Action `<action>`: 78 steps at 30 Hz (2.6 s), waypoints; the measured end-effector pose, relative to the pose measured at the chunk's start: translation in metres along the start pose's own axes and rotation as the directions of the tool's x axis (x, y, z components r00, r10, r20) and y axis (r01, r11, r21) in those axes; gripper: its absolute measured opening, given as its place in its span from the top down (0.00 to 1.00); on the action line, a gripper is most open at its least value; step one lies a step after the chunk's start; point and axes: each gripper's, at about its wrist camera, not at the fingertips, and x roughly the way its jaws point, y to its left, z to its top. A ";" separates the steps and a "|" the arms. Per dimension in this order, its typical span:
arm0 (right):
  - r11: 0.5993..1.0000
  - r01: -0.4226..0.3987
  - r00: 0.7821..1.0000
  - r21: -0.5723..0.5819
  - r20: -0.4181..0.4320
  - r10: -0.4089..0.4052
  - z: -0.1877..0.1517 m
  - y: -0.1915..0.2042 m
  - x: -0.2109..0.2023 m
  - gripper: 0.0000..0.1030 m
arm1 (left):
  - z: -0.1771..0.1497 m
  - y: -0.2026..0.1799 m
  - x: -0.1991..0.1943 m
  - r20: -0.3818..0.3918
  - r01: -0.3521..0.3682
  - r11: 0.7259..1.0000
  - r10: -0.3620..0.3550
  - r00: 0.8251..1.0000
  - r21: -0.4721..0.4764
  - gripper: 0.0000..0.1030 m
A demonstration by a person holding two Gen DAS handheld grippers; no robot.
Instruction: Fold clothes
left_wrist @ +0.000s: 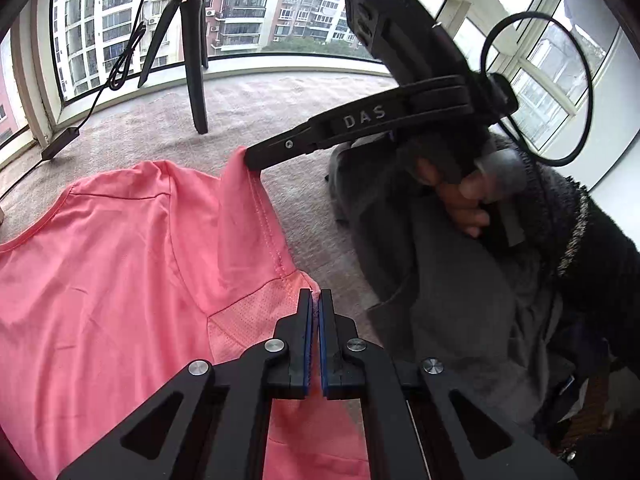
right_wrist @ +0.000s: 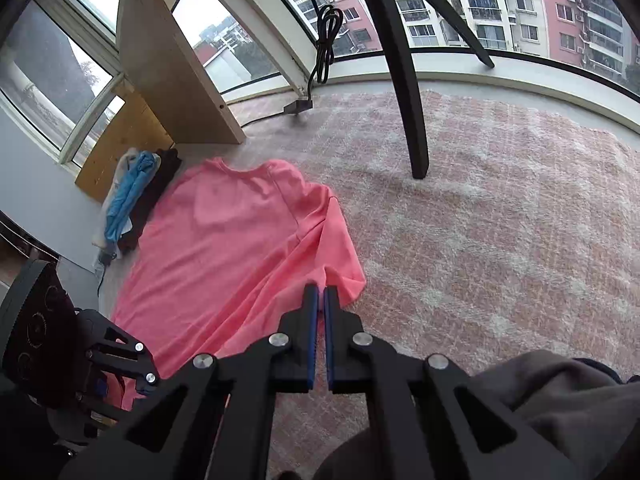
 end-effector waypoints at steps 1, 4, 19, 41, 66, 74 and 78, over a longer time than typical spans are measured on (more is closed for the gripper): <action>1.000 0.011 1.000 0.007 0.008 -0.011 0.001 -0.001 -0.002 0.97 | 0.000 -0.001 0.003 -0.007 0.018 1.000 -0.018 1.000 -0.007 0.98; 0.997 0.081 0.996 0.017 0.035 -0.082 0.005 -0.005 -0.008 0.97 | 0.000 -0.004 0.010 -0.026 0.073 0.997 -0.073 0.997 -0.030 0.97; 0.971 0.208 0.978 -0.119 0.025 -0.207 0.016 0.025 0.006 0.58 | -0.073 0.021 -0.095 0.044 -0.127 0.987 0.132 0.990 -0.103 0.68; 0.878 0.264 0.954 -0.401 -0.024 -0.298 0.025 0.075 0.093 0.96 | -0.174 0.021 -0.136 -0.041 -0.181 0.958 0.176 0.984 -0.223 0.68; 1.000 0.014 0.947 -0.024 -0.322 -0.020 -0.078 0.058 0.024 0.66 | -0.087 -0.033 -0.016 -0.016 -0.142 0.990 0.142 0.990 -0.022 0.80; 0.995 0.073 0.991 -0.072 -0.107 -0.080 -0.046 0.048 -0.015 0.81 | -0.078 -0.042 -0.035 0.009 -0.106 0.992 0.106 0.994 0.061 0.79; 0.985 0.168 0.983 -0.044 -0.067 -0.170 -0.018 0.020 -0.017 0.67 | -0.050 -0.035 -0.041 0.086 -0.162 0.984 0.156 0.984 0.070 0.72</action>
